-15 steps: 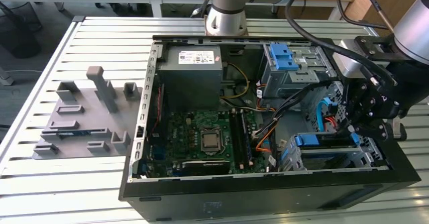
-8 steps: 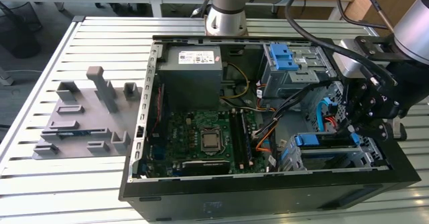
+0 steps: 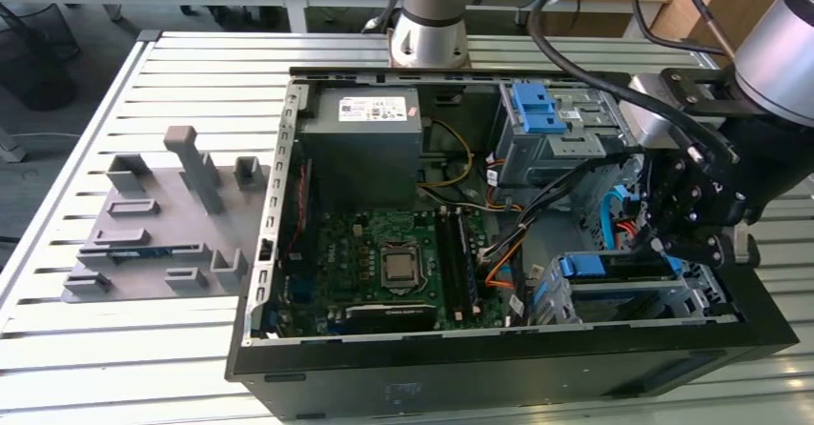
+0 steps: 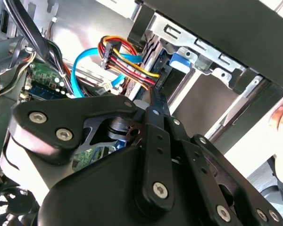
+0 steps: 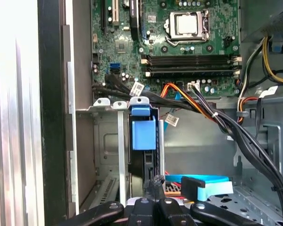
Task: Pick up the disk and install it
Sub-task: 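Insert the second disk wire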
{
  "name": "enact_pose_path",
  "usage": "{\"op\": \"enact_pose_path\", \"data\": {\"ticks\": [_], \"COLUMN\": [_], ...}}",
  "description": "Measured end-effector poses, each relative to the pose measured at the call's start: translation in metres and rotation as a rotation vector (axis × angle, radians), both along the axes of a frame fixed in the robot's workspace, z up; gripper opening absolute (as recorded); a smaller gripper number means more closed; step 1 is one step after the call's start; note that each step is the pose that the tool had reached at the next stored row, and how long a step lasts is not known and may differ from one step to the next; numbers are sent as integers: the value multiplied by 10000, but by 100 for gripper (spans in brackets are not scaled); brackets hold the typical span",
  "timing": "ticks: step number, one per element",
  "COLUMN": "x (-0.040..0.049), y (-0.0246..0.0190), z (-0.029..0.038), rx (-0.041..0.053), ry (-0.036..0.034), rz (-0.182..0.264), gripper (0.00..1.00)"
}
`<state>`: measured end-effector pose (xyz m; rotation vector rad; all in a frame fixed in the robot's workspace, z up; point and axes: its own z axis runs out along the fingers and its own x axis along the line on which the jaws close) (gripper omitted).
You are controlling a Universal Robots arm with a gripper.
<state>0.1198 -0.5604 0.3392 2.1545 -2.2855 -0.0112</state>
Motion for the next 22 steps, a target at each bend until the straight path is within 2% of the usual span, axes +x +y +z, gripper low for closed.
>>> {"op": "enact_pose_path", "data": {"ticks": [2,7,9,16,22], "x": [-1,-2,-9,-162,-178], "y": [1,1,0,0,4], "z": [8,108,124,134,248], "rx": [-3,0,2,35,39], "ry": [0,0,-1,-13,-13], "rz": [1,0,-2,0,4], "gripper": [11,11,11,11,11]}}
